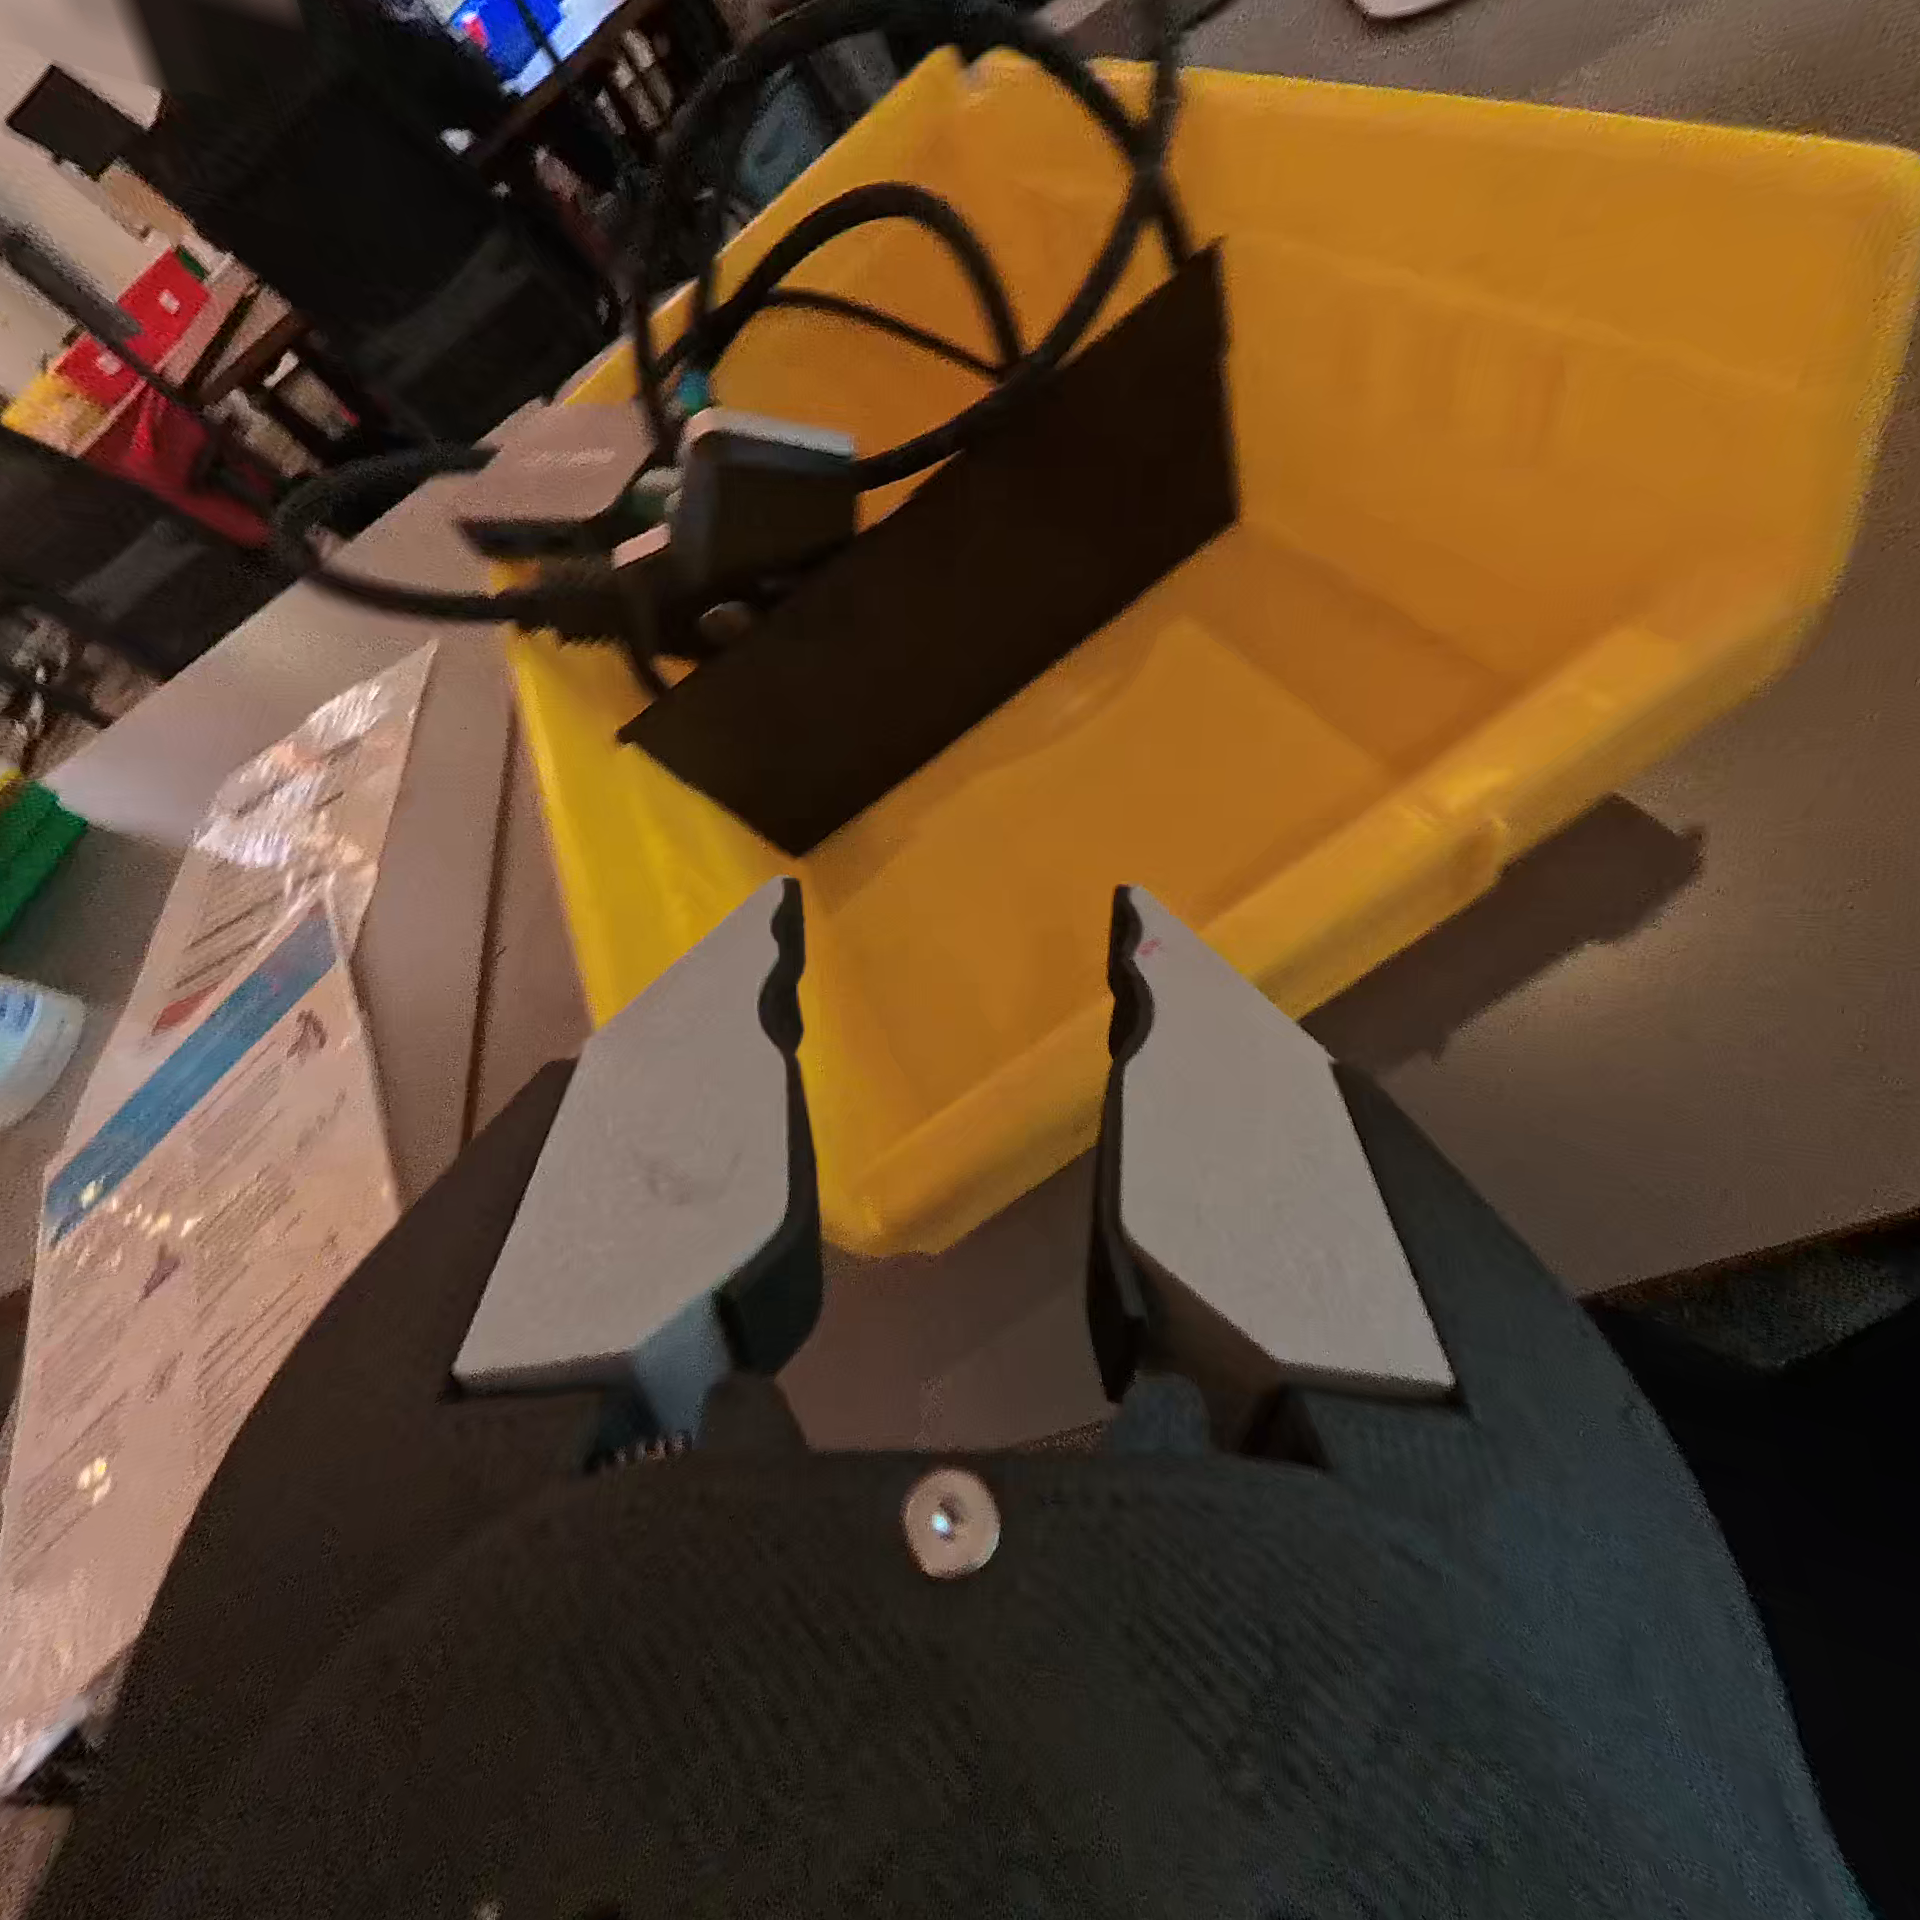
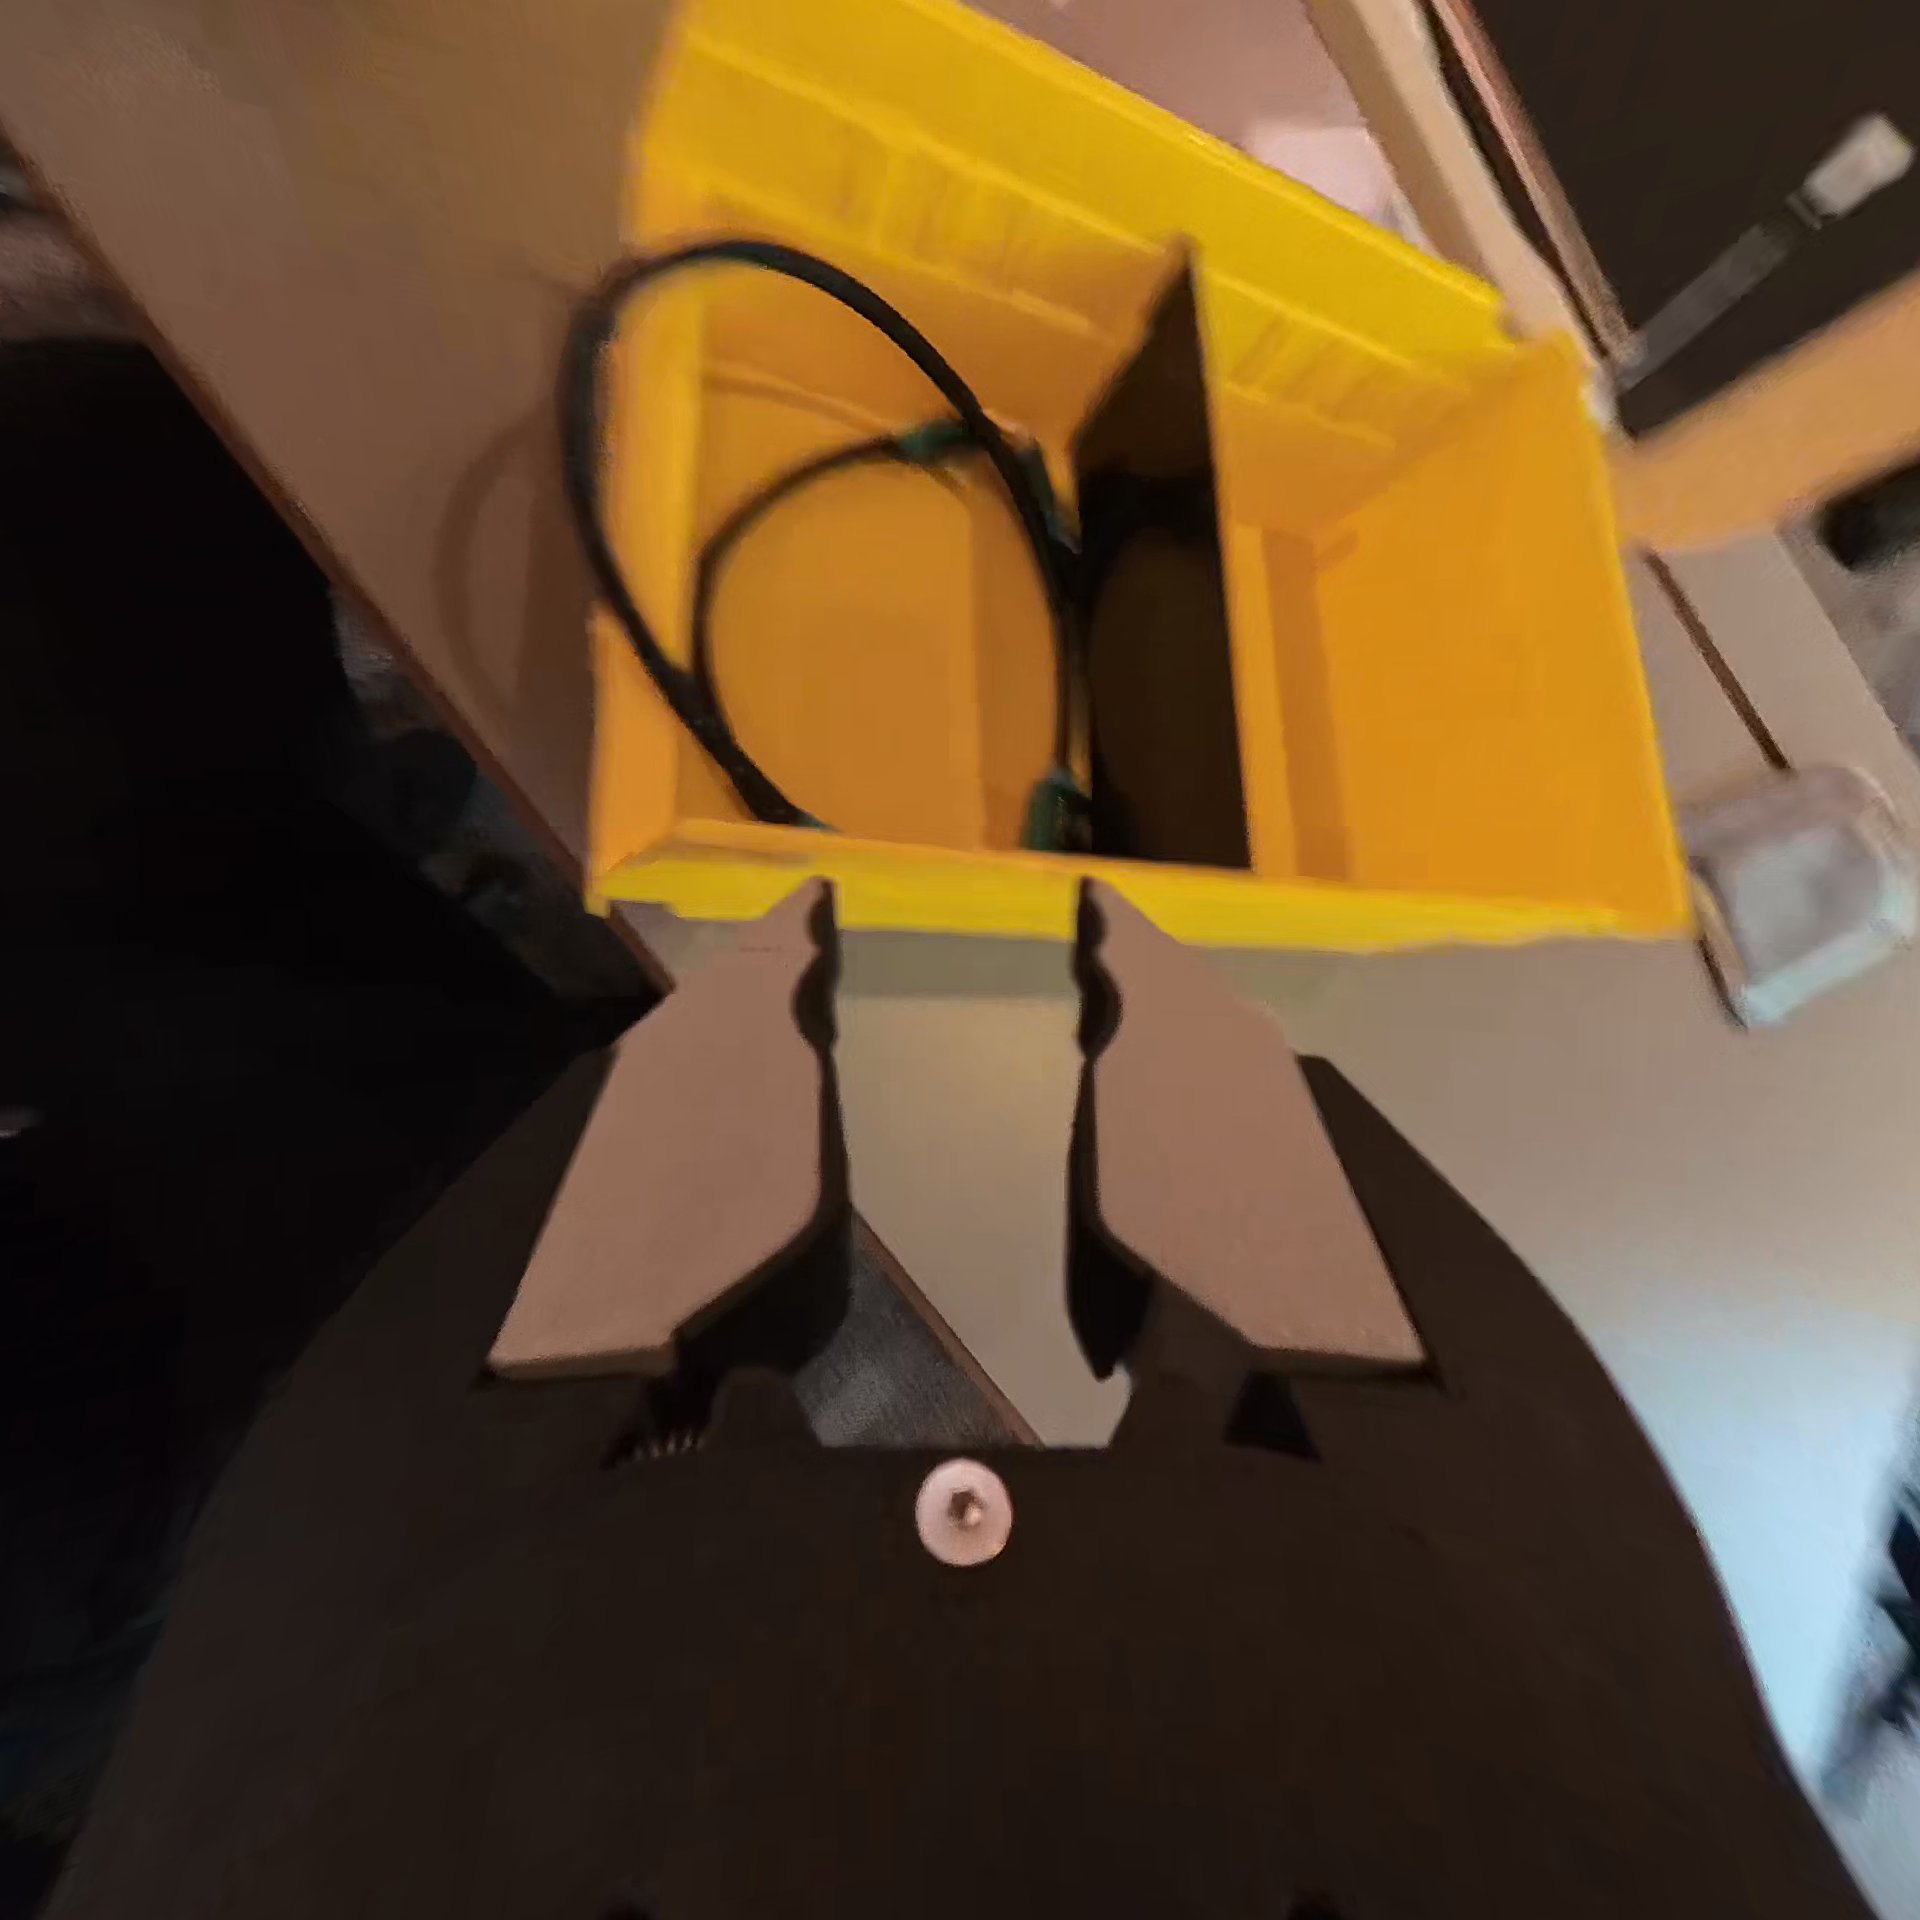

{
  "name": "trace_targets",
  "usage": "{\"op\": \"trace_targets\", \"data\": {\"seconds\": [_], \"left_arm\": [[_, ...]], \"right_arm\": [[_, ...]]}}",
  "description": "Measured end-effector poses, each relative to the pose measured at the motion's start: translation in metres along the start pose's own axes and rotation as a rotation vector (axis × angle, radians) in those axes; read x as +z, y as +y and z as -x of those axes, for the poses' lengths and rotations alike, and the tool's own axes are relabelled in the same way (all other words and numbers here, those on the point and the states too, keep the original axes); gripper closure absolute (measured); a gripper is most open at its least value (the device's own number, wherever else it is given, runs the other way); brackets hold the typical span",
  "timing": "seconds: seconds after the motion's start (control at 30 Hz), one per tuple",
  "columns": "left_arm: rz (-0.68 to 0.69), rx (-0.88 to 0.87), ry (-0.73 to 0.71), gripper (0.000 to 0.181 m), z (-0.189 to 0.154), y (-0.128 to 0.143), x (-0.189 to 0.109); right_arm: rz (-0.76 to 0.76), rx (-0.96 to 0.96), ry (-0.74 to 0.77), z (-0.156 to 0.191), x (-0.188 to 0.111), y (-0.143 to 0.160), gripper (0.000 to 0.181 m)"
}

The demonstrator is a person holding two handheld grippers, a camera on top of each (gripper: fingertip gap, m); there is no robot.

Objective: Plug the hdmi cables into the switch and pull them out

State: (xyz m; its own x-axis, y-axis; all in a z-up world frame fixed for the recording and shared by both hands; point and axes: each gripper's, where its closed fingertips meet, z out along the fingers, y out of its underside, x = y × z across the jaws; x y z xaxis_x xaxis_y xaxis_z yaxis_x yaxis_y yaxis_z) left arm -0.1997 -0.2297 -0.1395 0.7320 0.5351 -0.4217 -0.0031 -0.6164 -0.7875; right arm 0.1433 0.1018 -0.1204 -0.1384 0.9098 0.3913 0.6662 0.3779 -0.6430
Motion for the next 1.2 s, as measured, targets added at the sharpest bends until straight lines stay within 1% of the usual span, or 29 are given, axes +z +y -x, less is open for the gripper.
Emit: {"op": "trace_targets", "data": {"seconds": [0.03, 0.07, 0.1, 0.13, 0.17, 0.2, 0.23, 0.27, 0.33, 0.4, 0.5, 0.53, 0.57, 0.6, 0.63, 0.67, 0.7, 0.77, 0.8, 0.87, 0.9, 0.93, 1.0, 1.07, 1.13, 1.2], "left_arm": [[-0.004, -0.037, -0.008, 0.124, 0.011, 0.003, -0.004], [-0.015, -0.076, -0.01, 0.124, 0.02, 0.005, -0.008], [-0.026, -0.114, -0.009, 0.122, 0.026, 0.006, -0.013], [-0.035, -0.149, 0.004, 0.12, 0.028, 0.006, -0.017], [-0.044, -0.18, 0.033, 0.117, 0.025, 0.004, -0.021], [-0.053, -0.199, 0.077, 0.114, 0.016, 0.001, -0.023], [-0.061, -0.199, 0.119, 0.112, 0.003, -0.002, -0.025], [-0.067, -0.18, 0.148, 0.111, -0.01, -0.007, -0.025], [-0.087, -0.119, 0.171, 0.11, -0.037, -0.018, -0.024], [-0.133, -0.087, 0.203, 0.11, -0.065, -0.037, -0.02], [-0.164, -0.074, 0.271, 0.11, -0.11, -0.063, -0.007], [-0.17, -0.058, 0.268, 0.11, -0.12, -0.069, 0.0], [-0.175, -0.042, 0.249, 0.112, -0.127, -0.073, 0.008], [-0.175, -0.031, 0.223, 0.117, -0.13, -0.076, 0.015], [-0.165, -0.03, 0.191, 0.126, -0.129, -0.076, 0.022], [-0.159, -0.04, 0.139, 0.138, -0.122, -0.076, 0.028], [-0.17, -0.052, 0.085, 0.161, -0.112, -0.077, 0.03], [-0.167, -0.072, 0.131, 0.16, -0.112, -0.074, 0.028], [-0.159, -0.077, 0.144, 0.16, -0.109, -0.071, 0.026], [-0.127, -0.1, 0.141, 0.167, -0.097, -0.062, 0.022], [-0.124, -0.111, 0.116, 0.17, -0.088, -0.057, 0.021], [-0.119, -0.127, 0.083, 0.174, -0.078, -0.051, 0.02], [-0.112, -0.163, 0.029, 0.18, -0.06, -0.038, 0.018], [-0.119, -0.196, 0.026, 0.177, -0.052, -0.03, 0.017], [-0.11, -0.197, 0.072, 0.151, -0.054, -0.026, 0.018], [-0.115, -0.205, 0.112, 0.143, -0.059, -0.028, 0.019]], "right_arm": [[0.07, 0.008, 0.081, -0.02, -0.005, 0.02, 0.149], [0.141, 0.014, 0.167, -0.042, -0.01, 0.042, 0.145], [0.191, 0.038, 0.232, -0.061, -0.016, 0.061, 0.147], [0.219, 0.094, 0.261, -0.073, -0.019, 0.078, 0.148], [0.233, 0.172, 0.259, -0.079, -0.022, 0.089, 0.148], [0.226, 0.248, 0.236, -0.078, -0.025, 0.094, 0.148], [0.188, 0.3, 0.196, -0.071, -0.027, 0.089, 0.147], [0.118, 0.308, 0.138, -0.057, -0.029, 0.075, 0.146], [-0.039, 0.238, 0.038, -0.024, -0.033, 0.035, 0.143], [-0.127, 0.169, 0.005, 0.002, -0.033, 0.001, 0.137], [-0.145, 0.093, -0.039, 0.034, -0.014, -0.029, 0.138], [-0.138, 0.075, -0.054, 0.042, -0.005, -0.034, 0.14], [-0.125, 0.057, -0.073, 0.049, 0.003, -0.035, 0.148], [-0.102, 0.041, -0.087, 0.054, 0.011, -0.032, 0.151], [-0.067, 0.034, -0.057, 0.048, 0.018, -0.025, 0.146], [-0.018, 0.025, 0.002, 0.034, 0.022, -0.011, 0.152], [0.002, 0.029, 0.032, 0.023, 0.022, -0.003, 0.141], [0.002, 0.082, 0.019, 0.009, 0.016, 0.01, 0.144], [0.02, 0.108, 0.042, -0.004, 0.012, 0.019, 0.145], [0.066, 0.14, 0.166, -0.04, 0.002, 0.041, 0.154], [0.08, 0.157, 0.215, -0.054, -0.004, 0.049, 0.154], [0.072, 0.191, 0.219, -0.059, -0.008, 0.053, 0.148], [-0.029, 0.272, 0.154, -0.052, -0.013, 0.043, 0.14], [-0.096, 0.298, 0.127, -0.044, -0.017, 0.036, 0.136], [-0.121, 0.293, 0.086, -0.03, -0.018, 0.032, 0.129], [-0.185, 0.293, -0.024, -0.006, -0.02, 0.019, 0.123]]}}
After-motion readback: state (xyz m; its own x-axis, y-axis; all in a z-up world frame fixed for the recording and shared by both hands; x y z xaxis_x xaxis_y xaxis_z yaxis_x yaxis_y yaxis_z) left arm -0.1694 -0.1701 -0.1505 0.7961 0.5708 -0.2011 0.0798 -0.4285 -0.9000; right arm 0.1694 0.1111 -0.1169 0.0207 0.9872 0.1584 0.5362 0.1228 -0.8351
